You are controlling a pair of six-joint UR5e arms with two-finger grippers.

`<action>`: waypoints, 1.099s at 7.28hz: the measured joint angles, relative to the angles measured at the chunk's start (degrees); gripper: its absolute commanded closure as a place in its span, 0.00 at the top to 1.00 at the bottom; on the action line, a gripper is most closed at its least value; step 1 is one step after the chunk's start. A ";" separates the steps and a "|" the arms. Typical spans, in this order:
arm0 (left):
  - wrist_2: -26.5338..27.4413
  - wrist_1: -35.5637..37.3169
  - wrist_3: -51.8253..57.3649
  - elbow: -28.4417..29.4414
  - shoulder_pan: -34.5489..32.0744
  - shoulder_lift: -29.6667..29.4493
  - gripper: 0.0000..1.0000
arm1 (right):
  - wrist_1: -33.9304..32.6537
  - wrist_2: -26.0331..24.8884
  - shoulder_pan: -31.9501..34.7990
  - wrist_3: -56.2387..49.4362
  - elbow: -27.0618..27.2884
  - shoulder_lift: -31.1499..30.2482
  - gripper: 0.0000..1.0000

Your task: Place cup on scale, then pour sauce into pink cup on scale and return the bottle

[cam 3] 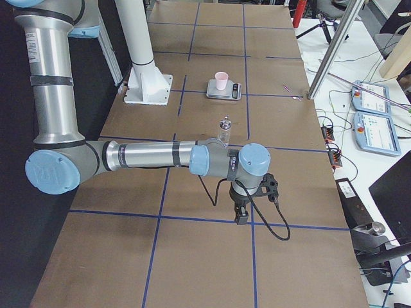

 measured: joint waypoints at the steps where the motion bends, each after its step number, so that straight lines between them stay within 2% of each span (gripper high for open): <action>1: -0.03 0.97 0.00 -0.09 -0.69 0.02 1.00 | 0.25 -0.29 -0.63 0.73 -0.07 0.05 1.00; 4: -0.51 2.33 -0.31 -0.37 -1.51 -0.13 1.00 | 2.47 -0.33 -1.60 2.91 -0.16 0.01 1.00; 8: -3.76 1.97 -0.89 0.06 -0.84 -0.18 1.00 | 2.74 -0.09 -1.70 3.40 -1.54 -0.16 1.00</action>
